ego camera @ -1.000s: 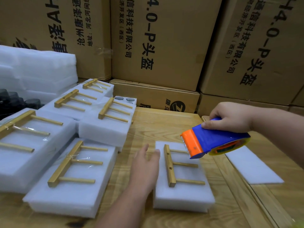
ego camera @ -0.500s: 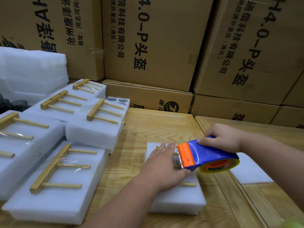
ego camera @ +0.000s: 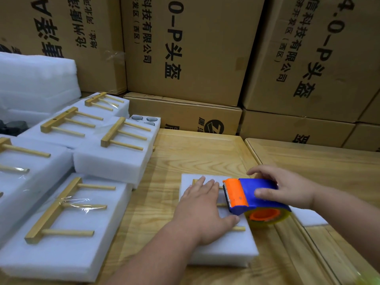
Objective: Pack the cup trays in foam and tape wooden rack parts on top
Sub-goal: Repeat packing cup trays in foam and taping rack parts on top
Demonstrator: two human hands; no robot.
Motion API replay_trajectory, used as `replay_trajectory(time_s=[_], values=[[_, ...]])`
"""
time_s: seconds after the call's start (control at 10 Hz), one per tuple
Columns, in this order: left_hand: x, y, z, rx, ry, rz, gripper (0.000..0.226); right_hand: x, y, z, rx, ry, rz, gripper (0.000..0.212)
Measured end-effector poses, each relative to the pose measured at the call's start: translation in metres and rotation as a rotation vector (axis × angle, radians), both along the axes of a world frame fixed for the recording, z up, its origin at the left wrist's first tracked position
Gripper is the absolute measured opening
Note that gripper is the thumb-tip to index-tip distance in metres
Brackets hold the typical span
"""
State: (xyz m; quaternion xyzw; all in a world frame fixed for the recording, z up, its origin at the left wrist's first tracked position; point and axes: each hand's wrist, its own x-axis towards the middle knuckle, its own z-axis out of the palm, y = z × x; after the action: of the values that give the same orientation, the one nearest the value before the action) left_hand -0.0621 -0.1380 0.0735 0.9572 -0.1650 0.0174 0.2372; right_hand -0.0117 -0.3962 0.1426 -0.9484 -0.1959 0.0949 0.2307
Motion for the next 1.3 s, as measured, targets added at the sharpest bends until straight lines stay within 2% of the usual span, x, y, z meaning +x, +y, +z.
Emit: replay_trajectory(time_s=[0.1, 0.2, 0.4, 0.8, 1.1, 1.3], values=[[0.001, -0.001, -0.001, 0.043, 0.006, 0.002, 0.106, -0.008, -0.003, -0.006, -0.18, -0.036, 0.116, 0.102], [0.002, -0.003, -0.001, 0.088, 0.015, 0.011, 0.109, -0.009, -0.005, -0.009, -0.316, -0.174, 0.161, 0.099], [0.002, -0.004, -0.001, 0.147, 0.024, 0.024, 0.109, -0.009, -0.009, -0.001, -0.361, -0.217, 0.189, 0.095], [0.0, -0.002, -0.002, 0.13, 0.014, 0.026, 0.104, -0.01, -0.025, 0.01, -0.434, -0.201, 0.147, 0.099], [0.0, -0.004, -0.003, 0.145, 0.029, 0.024, 0.099, -0.03, -0.098, 0.005, -0.52, -0.122, -0.023, 0.109], [-0.001, -0.004, -0.002, 0.152, 0.021, 0.033, 0.098, -0.034, -0.075, 0.011, -0.635, -0.067, 0.06, 0.096]])
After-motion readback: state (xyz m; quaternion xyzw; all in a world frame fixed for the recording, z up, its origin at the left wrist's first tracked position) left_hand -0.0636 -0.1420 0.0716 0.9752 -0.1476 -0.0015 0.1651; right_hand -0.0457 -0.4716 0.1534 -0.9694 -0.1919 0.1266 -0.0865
